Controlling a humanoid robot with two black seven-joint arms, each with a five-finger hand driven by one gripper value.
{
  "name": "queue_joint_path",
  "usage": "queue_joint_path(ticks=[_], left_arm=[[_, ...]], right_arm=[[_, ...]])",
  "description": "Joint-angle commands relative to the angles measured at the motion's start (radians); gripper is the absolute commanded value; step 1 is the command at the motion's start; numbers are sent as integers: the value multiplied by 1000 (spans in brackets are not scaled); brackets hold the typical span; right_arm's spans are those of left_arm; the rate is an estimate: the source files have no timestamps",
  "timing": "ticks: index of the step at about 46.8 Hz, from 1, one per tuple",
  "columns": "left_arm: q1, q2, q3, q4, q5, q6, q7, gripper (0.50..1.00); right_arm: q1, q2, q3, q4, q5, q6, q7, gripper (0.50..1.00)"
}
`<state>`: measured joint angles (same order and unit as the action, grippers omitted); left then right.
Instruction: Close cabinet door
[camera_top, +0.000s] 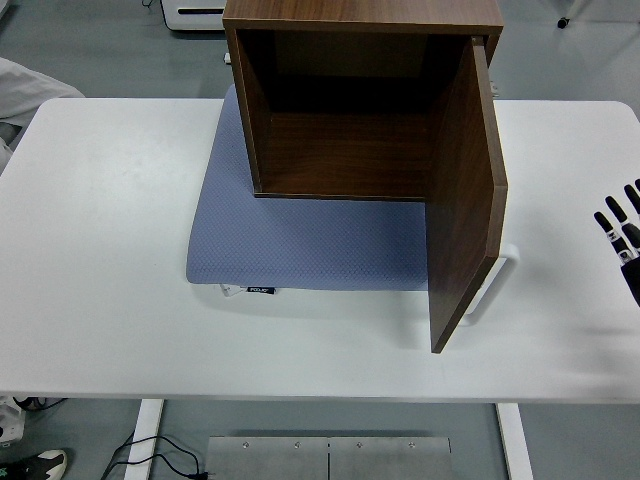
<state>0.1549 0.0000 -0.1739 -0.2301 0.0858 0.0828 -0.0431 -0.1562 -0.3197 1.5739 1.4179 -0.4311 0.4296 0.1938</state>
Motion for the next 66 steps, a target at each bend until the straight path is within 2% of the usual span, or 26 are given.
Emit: queue_joint_path(ticks=[1,13,30,52,66], left_arm=[[0,0,1,0,0,0,0,1000],[0,0,-1,0,-1,0,0,1000],[0,0,1,0,0,0,-1,1000],[0,0,-1,0,0,0,0,1000],[0,0,1,0,-1,0,0,1000]], right_arm=[[-25,-2,0,12,0,15,-1,1000],[-98,-1,0,56,-48,77,-1,1000],[-187,13,-54,153,-113,107,-1,1000],[-226,116,-173,165,-236,109,4,1000],[-226,140,-201,165,-267,109,1,1000]])
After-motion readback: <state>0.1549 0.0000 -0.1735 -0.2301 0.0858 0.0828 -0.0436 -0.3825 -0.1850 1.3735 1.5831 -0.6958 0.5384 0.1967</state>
